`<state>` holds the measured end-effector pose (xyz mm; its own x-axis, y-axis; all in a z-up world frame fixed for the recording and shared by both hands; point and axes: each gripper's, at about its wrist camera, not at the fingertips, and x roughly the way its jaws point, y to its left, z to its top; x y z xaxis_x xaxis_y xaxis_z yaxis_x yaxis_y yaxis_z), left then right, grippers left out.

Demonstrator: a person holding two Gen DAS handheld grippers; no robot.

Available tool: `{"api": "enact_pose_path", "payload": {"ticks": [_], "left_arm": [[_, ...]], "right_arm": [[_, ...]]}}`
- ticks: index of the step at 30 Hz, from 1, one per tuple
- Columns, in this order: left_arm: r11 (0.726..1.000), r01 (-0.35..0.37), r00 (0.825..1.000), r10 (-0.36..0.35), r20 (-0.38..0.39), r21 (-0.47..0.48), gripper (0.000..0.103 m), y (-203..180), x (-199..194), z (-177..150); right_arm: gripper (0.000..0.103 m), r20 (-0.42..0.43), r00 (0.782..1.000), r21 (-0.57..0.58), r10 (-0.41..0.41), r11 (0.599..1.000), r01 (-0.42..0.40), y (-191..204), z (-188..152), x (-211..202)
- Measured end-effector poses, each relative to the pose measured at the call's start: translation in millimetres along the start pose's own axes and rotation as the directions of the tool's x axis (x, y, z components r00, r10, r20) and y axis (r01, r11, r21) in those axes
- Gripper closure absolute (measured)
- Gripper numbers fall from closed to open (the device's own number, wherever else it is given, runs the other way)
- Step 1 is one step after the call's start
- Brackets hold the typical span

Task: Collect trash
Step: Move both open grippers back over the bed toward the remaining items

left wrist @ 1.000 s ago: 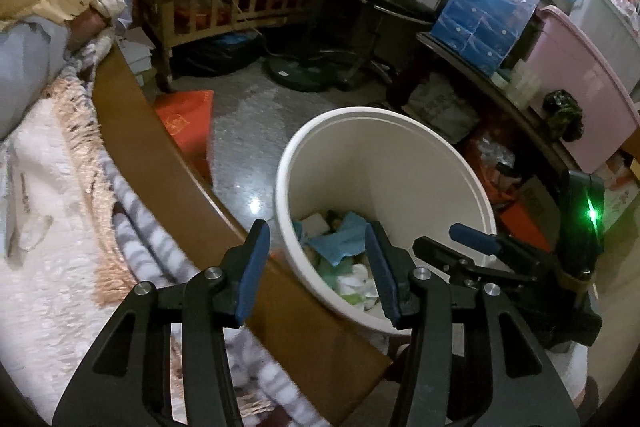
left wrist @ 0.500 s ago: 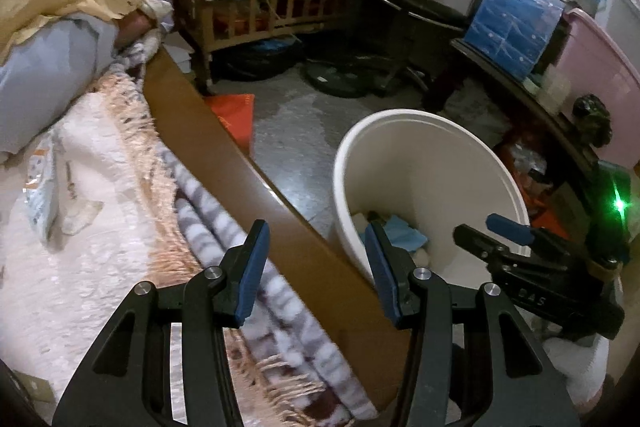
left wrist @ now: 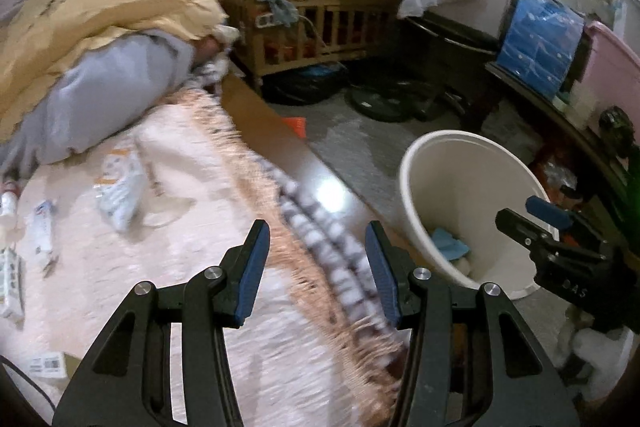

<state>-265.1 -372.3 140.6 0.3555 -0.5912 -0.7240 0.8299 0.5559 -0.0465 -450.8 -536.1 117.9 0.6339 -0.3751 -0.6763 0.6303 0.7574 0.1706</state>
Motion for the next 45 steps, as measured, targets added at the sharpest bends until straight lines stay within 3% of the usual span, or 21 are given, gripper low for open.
{"api": "enact_pose_path", "payload": {"ticks": [8,19,23,26,28,32,39,42,45], "left_arm": [[0.997,-0.064,0.998,0.064,0.019,-0.031,0.055,45,-36,-16],[0.981,-0.155,0.987,0.149,-0.058,-0.119,0.055,149,-91,-70],[0.964,-0.223,0.968,0.202,-0.146,-0.142,0.055,193,-103,-111],[0.942,-0.283,0.944,0.24,-0.226,-0.181,0.055,227,-101,-143],[0.927,-0.306,0.93,0.242,-0.277,-0.218,0.055,245,-91,-160],[0.912,-0.318,0.918,0.227,-0.327,-0.26,0.055,264,-64,-174],[0.905,-0.235,0.957,0.152,-0.246,-0.354,0.055,286,-23,-131],[0.906,-0.142,0.978,0.066,-0.199,-0.399,0.055,289,-8,-107],[0.89,-0.061,0.989,-0.007,-0.148,-0.452,0.055,295,-6,-86]], "right_arm": [[0.032,-0.035,0.997,-0.085,0.063,0.994,-0.066,57,-7,-5],[0.032,-0.125,0.972,-0.165,0.2,0.962,-0.219,143,-11,12],[0.032,-0.145,0.959,-0.214,0.242,0.939,-0.269,177,-14,16],[0.032,-0.172,0.948,-0.235,0.267,0.924,-0.302,197,-17,24],[0.032,-0.19,0.944,-0.248,0.271,0.917,-0.313,207,-19,29],[0.032,-0.217,0.937,-0.263,0.274,0.908,-0.326,222,-21,40],[0.031,-0.23,0.939,-0.275,0.256,0.908,-0.315,228,-22,48],[0.031,-0.239,0.938,-0.256,0.251,0.916,-0.311,224,-20,54],[0.031,-0.245,0.938,-0.246,0.245,0.92,-0.305,223,-19,58]]}}
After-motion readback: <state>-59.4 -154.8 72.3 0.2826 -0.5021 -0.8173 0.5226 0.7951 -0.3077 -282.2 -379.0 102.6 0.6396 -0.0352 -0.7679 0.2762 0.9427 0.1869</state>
